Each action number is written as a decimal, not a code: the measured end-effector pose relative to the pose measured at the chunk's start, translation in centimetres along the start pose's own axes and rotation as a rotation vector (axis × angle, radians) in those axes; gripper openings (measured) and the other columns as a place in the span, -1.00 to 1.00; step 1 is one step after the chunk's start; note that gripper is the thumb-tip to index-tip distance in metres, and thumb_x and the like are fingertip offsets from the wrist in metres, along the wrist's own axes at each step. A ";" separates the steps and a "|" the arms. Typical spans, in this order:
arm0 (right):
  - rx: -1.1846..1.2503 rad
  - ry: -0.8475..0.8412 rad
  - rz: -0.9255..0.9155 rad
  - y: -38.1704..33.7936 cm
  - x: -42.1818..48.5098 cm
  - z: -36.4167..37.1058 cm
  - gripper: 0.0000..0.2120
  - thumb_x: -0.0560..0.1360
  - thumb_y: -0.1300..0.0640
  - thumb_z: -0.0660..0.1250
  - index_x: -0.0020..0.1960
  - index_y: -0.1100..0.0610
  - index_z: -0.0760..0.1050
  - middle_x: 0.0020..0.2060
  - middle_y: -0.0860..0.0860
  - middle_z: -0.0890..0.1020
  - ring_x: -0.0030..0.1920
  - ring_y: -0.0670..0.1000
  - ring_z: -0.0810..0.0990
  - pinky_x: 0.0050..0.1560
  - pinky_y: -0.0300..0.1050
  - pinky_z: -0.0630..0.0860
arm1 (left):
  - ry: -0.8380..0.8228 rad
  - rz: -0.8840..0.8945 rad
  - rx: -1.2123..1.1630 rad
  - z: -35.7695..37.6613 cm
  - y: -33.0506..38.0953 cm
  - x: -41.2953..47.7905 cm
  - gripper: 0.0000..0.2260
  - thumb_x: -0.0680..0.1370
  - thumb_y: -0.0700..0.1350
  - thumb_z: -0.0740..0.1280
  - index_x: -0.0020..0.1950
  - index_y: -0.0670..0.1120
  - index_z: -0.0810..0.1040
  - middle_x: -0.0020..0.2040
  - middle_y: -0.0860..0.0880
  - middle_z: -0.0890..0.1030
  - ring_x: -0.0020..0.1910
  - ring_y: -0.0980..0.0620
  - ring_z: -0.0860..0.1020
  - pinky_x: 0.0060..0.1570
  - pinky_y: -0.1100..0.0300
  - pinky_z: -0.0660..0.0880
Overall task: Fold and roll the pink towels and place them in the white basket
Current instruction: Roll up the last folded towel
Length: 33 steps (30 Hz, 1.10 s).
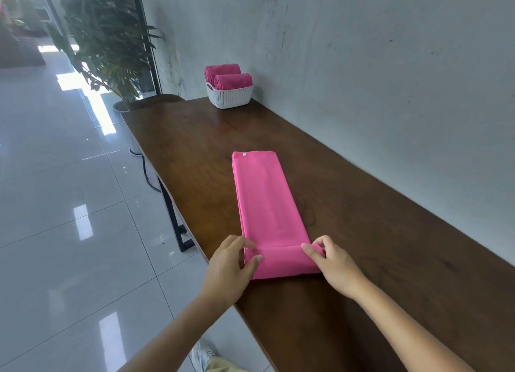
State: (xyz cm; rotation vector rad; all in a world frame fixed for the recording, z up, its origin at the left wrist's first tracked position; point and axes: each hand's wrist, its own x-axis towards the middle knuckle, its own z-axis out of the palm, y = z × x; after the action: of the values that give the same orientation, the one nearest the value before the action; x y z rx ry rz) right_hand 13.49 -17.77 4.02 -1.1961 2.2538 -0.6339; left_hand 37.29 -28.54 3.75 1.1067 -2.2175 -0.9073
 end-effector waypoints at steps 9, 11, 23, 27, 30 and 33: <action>-0.094 0.039 0.137 -1.9 2.2 -0.2 -0.47 0.55 -0.44 0.07 0.01 0.04 0.39 -0.10 -0.05 0.57 -0.14 -0.07 0.55 -0.28 -0.15 0.40 | -0.152 0.108 0.197 0.5 -1.5 0.7 -0.44 0.56 0.24 0.34 0.49 0.06 0.32 0.35 0.12 0.44 0.29 0.14 0.40 0.30 0.22 0.43; -0.125 0.137 0.077 -2.0 2.2 0.1 -0.51 0.57 -0.40 0.07 0.04 0.02 0.39 -0.06 -0.07 0.56 -0.13 -0.14 0.52 -0.31 -0.24 0.39 | -0.174 0.103 0.212 0.2 -1.3 1.0 -0.47 0.59 0.26 0.26 0.48 0.05 0.34 0.32 0.11 0.47 0.26 0.14 0.43 0.29 0.21 0.44; 0.084 0.183 -0.230 -0.1 -2.0 1.5 -0.60 0.59 -0.32 0.11 0.34 -0.16 0.30 0.15 -0.25 0.52 0.10 -0.23 0.54 -0.09 -0.36 0.47 | -0.425 -0.200 -0.034 -2.4 -1.6 2.0 -0.61 0.59 0.21 0.30 0.30 0.00 0.47 0.07 0.10 0.59 0.02 0.09 0.58 -0.03 0.26 0.56; 0.155 0.166 -0.259 0.7 -2.6 2.0 -0.59 0.55 -0.41 0.13 0.30 -0.23 0.33 0.13 -0.29 0.55 0.13 -0.26 0.55 0.02 -0.29 0.55 | -0.478 -0.261 -0.152 -2.8 -2.0 2.2 -0.66 0.56 0.20 0.33 0.17 -0.01 0.54 0.00 0.04 0.62 -0.03 0.06 0.61 -0.09 0.25 0.56; 0.180 0.188 -0.244 0.5 -2.3 2.2 -0.49 0.49 -0.52 0.08 0.24 -0.21 0.38 0.11 -0.29 0.54 0.12 -0.24 0.55 0.03 -0.24 0.58 | -0.489 -0.298 -0.135 -2.9 -1.7 2.4 -0.64 0.58 0.21 0.30 0.18 -0.04 0.53 0.03 0.01 0.62 -0.02 0.04 0.61 -0.11 0.23 0.57; 0.187 0.195 -0.205 -0.1 -1.7 2.0 -0.40 0.45 -0.55 0.05 0.20 -0.13 0.44 0.12 -0.24 0.51 0.11 -0.19 0.53 -0.03 -0.31 0.52 | -0.411 -0.310 -0.072 -2.5 -1.6 2.4 -0.63 0.58 0.24 0.30 0.20 -0.01 0.51 0.07 0.05 0.60 0.01 0.06 0.59 0.00 0.17 0.63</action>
State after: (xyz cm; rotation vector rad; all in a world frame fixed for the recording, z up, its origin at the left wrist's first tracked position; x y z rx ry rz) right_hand 15.60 -16.75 2.97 -1.3301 2.1829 -1.0573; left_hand 38.44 -32.12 4.54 1.3517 -2.3397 -1.4461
